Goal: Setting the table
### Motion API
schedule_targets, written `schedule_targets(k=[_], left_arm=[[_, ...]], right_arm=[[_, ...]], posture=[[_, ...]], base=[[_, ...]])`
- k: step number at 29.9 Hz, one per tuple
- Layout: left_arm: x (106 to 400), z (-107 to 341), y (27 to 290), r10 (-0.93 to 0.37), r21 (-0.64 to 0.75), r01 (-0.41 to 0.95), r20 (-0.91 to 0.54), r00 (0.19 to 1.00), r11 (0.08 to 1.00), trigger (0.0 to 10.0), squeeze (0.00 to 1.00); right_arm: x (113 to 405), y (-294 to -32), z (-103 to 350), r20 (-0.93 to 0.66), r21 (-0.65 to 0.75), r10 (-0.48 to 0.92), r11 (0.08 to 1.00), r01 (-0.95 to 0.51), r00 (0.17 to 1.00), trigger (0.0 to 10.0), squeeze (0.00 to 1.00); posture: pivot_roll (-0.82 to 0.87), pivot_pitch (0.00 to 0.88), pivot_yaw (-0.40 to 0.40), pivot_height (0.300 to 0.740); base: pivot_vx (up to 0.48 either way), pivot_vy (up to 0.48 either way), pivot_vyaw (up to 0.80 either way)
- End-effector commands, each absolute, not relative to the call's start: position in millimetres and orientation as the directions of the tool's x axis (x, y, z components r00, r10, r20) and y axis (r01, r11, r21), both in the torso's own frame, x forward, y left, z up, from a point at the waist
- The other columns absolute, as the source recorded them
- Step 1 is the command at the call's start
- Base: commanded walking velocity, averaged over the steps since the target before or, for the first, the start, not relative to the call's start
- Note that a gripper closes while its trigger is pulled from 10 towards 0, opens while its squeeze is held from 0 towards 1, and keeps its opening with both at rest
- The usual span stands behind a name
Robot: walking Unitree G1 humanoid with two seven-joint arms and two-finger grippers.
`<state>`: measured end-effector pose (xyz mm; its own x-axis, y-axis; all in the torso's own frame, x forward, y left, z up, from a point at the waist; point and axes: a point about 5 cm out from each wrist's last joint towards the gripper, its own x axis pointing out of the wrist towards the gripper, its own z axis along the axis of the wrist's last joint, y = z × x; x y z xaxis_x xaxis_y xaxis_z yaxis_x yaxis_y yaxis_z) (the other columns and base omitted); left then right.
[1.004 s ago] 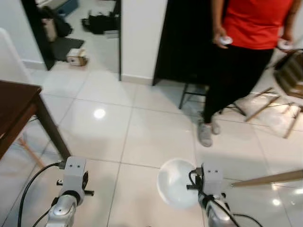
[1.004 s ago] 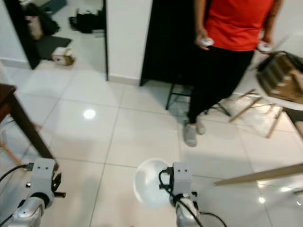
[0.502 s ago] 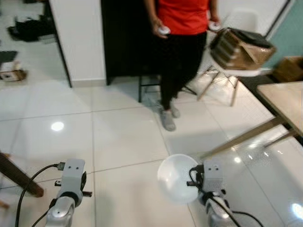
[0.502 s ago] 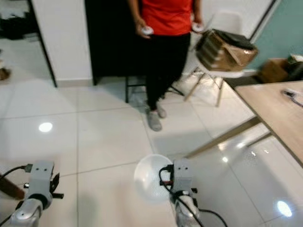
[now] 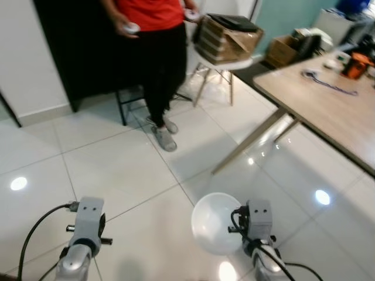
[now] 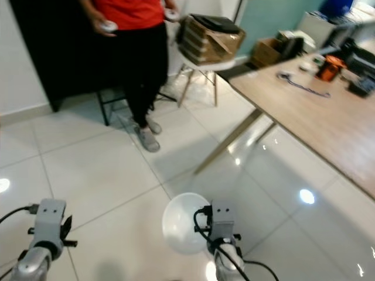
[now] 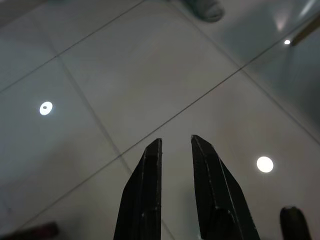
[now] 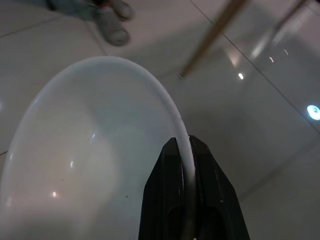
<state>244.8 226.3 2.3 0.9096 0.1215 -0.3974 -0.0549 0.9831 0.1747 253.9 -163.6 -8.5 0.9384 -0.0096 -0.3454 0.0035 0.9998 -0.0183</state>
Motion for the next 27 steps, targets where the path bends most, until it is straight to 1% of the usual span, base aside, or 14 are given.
schedule_targets(k=[1,27], left_arm=[[242.0,-1.7,221.9,0.111,0.166,-0.046,-0.410,0.905,0.985,10.0,0.00],[243.6,-2.6,221.1,0.108,0.172,-0.039,-0.411,0.905,0.984,10.0,0.00]], right_arm=[[252.2,-170.8,-9.4,-0.347,-0.032,-0.028,0.999,0.018,0.938,10.0,0.00],[253.6,-170.5,-9.7,-0.342,-0.035,-0.025,0.999,0.014,0.939,10.0,0.00]], posture=[[0.00,0.069,0.002,0.740],[0.00,0.060,0.005,0.740]], base=[[0.000,0.000,-0.80],[0.000,0.000,-0.80]])
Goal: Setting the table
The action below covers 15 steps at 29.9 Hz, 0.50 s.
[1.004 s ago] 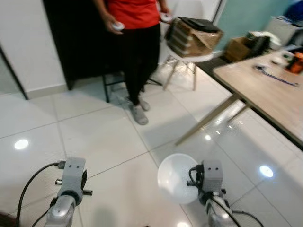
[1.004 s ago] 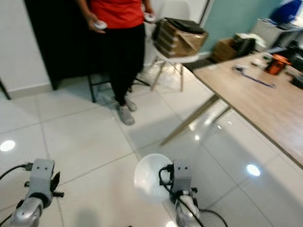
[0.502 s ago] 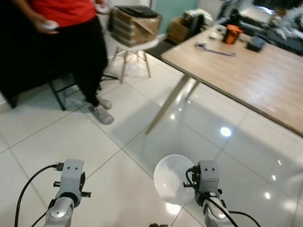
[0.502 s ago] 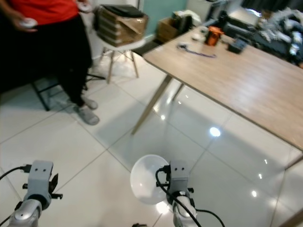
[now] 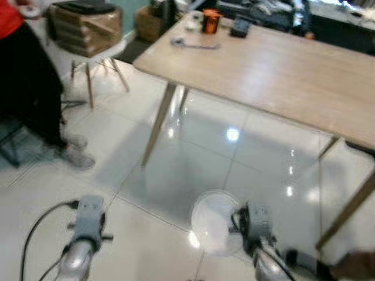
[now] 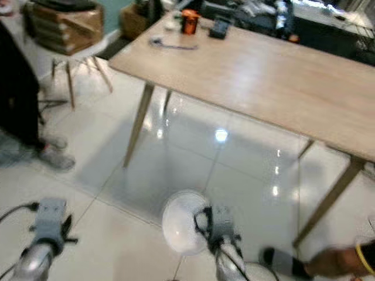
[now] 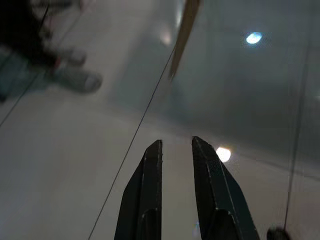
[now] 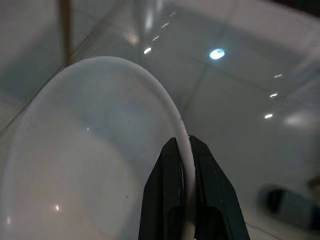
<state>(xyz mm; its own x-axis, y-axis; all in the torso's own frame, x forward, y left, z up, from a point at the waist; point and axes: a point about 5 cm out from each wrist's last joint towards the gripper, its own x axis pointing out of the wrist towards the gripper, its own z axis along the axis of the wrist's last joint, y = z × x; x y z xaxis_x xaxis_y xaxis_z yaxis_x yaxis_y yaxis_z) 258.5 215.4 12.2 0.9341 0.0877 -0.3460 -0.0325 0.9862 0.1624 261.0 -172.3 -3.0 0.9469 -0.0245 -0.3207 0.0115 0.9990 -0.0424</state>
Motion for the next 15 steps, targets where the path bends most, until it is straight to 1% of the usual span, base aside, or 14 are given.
schedule_targets(k=[1,4,6,7,8,11,12,14,15], left_arm=[[244,-3,221,0.109,0.173,-0.040,-0.411,0.905,0.984,10.0,0.00],[247,5,227,0.124,0.183,-0.055,-0.391,0.912,0.982,10.0,0.00],[258,28,236,0.136,0.186,-0.078,-0.322,0.937,0.979,10.0,0.00],[258,28,236,0.136,0.186,-0.078,-0.322,0.937,0.979,10.0,0.00],[264,43,239,0.138,0.203,-0.083,-0.275,0.951,0.976,10.0,0.00],[274,69,241,0.136,0.212,-0.095,-0.192,0.972,0.973,10.0,0.00],[284,100,240,0.126,0.190,-0.106,-0.094,0.988,0.976,10.0,0.00],[289,122,240,0.115,0.176,-0.108,-0.027,0.993,0.978,10.0,0.00],[297,156,239,0.112,0.153,-0.123,0.082,0.990,0.980,10.0,0.00]], right_arm=[[254,-171,-10,-0.342,-0.036,-0.024,0.999,0.013,0.939,10.0,0.00],[258,-175,-5,-0.321,-0.041,-0.040,0.999,0.028,0.946,10.0,0.00],[273,-183,16,-0.238,-0.024,-0.069,0.998,0.066,0.969,10.0,0.00],[273,-183,16,-0.238,-0.024,-0.069,0.998,0.066,0.969,10.0,0.00],[281,-187,28,-0.193,-0.015,-0.081,0.997,0.079,0.978,10.0,0.00],[293,-190,47,-0.122,0.009,-0.091,0.996,0.093,0.988,10.0,0.00],[304,-190,69,-0.046,0.041,-0.097,0.994,0.099,0.994,10.0,0.00],[311,-190,85,0.007,0.060,-0.096,0.994,0.096,0.995,10.0,0.00],[321,-189,117,0.109,0.104,-0.119,0.989,0.107,0.987,10.0,0.00]], posture=[[0.00,0.059,0.005,0.740],[0.00,0.057,0.007,0.740],[0.00,0.057,0.007,0.740],[0.00,0.057,0.007,0.740],[0.00,0.055,0.009,0.740],[0.01,0.055,0.009,0.740],[0.01,0.055,0.009,0.740],[0.01,0.055,0.009,0.740],[0.02,0.052,0.005,0.740]], base=[[0.000,0.000,-0.80],[0.000,0.000,-0.80],[0.000,0.000,-0.80],[0.000,0.000,-0.80],[0.000,0.000,-0.80],[0.000,0.000,-0.80],[0.000,0.000,-0.80],[0.000,0.000,-0.80],[0.000,0.000,-0.80]])
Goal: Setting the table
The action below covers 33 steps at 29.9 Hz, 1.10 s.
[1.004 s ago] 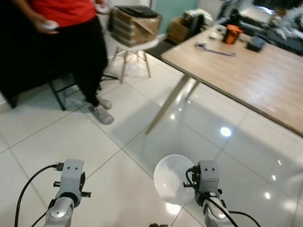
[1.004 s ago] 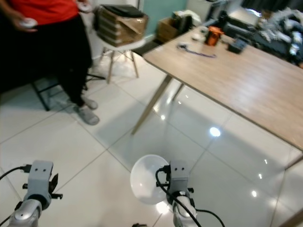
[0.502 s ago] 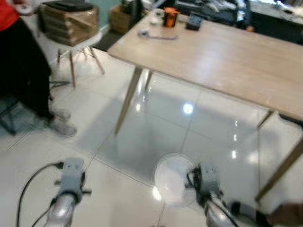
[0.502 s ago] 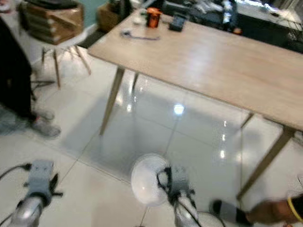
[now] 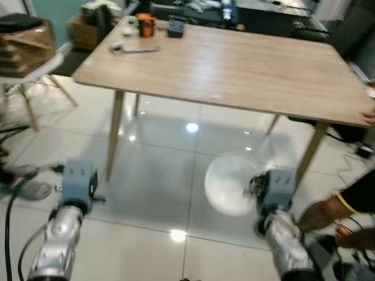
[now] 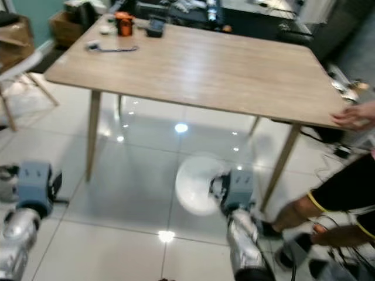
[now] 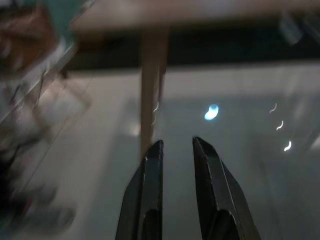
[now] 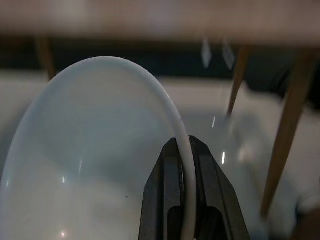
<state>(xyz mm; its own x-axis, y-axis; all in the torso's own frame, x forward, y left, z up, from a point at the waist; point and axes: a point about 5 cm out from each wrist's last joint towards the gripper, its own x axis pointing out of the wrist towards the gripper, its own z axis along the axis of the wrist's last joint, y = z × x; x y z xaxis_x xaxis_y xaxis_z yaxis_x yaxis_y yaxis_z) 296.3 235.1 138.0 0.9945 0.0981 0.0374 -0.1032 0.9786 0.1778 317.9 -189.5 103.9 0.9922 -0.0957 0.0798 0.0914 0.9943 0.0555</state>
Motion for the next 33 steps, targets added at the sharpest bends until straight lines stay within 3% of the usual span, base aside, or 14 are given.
schedule_targets(k=[1,5,6,8,18,33], left_arm=[[299,168,239,0.112,0.147,-0.129,0.116,0.987,0.981,10.0,0.00],[302,186,239,0.129,0.151,-0.156,0.173,0.976,0.976,10.0,0.00],[308,203,234,0.137,0.145,-0.173,0.230,0.964,0.974,10.0,0.00],[312,210,228,0.146,0.140,-0.187,0.259,0.955,0.972,10.0,0.00],[313,209,214,0.149,0.119,-0.179,0.220,0.964,0.977,10.0,0.00],[312,207,214,0.155,0.125,-0.182,0.198,0.968,0.975,10.0,0.00]], right_arm=[[323,-189,128,0.146,0.122,-0.127,0.986,0.110,0.981,10.0,0.00],[327,-189,154,0.231,0.156,-0.158,0.980,0.124,0.960,10.0,0.00],[329,-183,182,0.325,0.165,-0.147,0.981,0.097,0.934,10.0,0.00],[328,-176,194,0.359,0.166,-0.124,0.984,0.067,0.925,10.0,0.00],[320,-166,194,0.326,0.126,-0.089,0.991,0.050,0.941,10.0,0.00],[320,-168,203,0.326,0.090,-0.095,0.994,0.069,0.941,10.0,0.00]], posture=[[0.02,0.052,0.005,0.740],[0.03,0.051,0.004,0.740],[0.03,0.051,0.005,0.740],[0.02,0.051,0.009,0.740],[0.02,0.059,0.011,0.740],[0.03,0.060,0.009,0.740]], base=[[0.000,0.000,-0.80],[0.000,0.000,-0.80],[0.296,0.000,0.00],[0.388,0.000,0.00],[0.480,0.000,0.00],[0.480,0.000,0.00]])
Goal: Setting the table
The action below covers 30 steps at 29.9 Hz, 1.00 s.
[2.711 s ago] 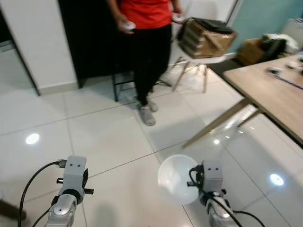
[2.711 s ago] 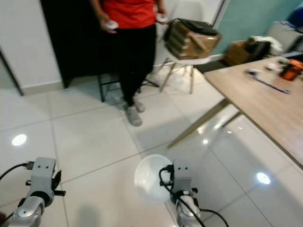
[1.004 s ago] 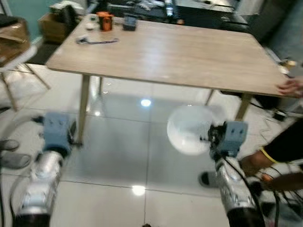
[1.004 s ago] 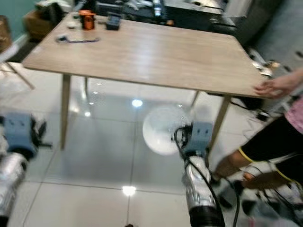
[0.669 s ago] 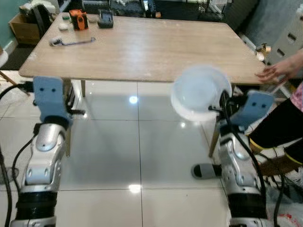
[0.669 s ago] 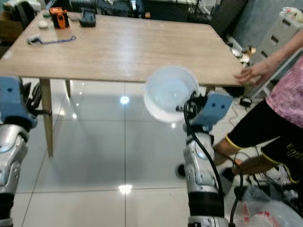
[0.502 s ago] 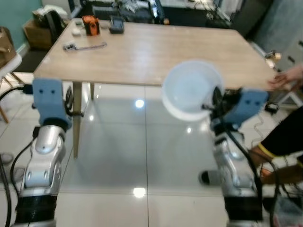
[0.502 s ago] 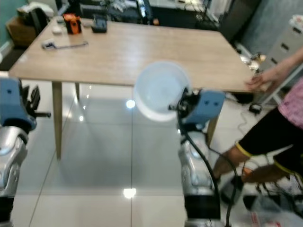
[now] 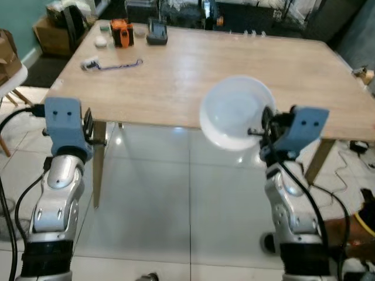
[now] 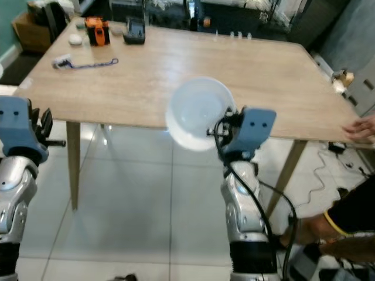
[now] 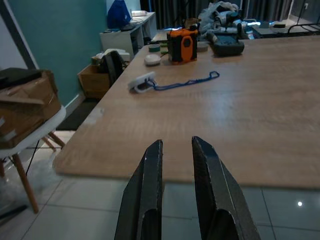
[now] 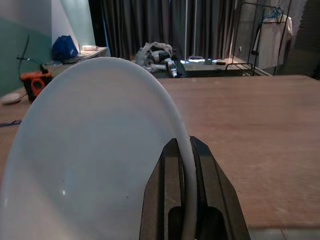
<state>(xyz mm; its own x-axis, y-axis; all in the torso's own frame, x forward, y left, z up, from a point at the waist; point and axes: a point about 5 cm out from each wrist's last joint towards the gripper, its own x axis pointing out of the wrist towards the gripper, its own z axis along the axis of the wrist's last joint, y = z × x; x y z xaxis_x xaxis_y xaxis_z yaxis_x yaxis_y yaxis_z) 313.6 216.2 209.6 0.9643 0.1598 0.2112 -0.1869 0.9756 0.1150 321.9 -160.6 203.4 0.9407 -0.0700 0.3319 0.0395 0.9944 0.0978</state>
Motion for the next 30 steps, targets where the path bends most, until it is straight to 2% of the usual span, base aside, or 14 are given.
schedule_targets(k=[1,6,17,30], left_arm=[[312.2,206.9,214.2,0.155,0.125,-0.182,0.198,0.968,0.975,10.0,0.00],[311.9,206.5,213.5,0.153,0.127,-0.179,0.195,0.969,0.976,10.0,0.00],[311.1,205.8,212.8,0.150,0.126,-0.176,0.189,0.970,0.976,10.0,0.00],[310.0,204.4,212.0,0.146,0.135,-0.172,0.185,0.972,0.976,10.0,0.00]], right_arm=[[320.3,-167.7,203.1,0.326,0.090,-0.095,0.994,0.069,0.941,10.0,0.00],[320.8,-170.4,200.4,0.299,0.081,-0.108,0.993,0.087,0.948,10.0,0.00],[321.0,-174.6,198.6,0.286,0.075,-0.117,0.992,0.099,0.951,10.0,0.00],[322.0,-169.1,205.3,0.304,0.063,-0.075,0.996,0.059,0.950,10.0,0.00]], posture=[[0.03,0.060,0.009,0.740],[0.03,0.062,0.008,0.740],[0.03,0.065,0.009,0.740],[0.03,0.068,0.009,0.740]], base=[[0.480,0.000,0.00],[0.480,0.000,-0.16],[0.480,0.000,-0.80],[0.480,0.000,0.00]])
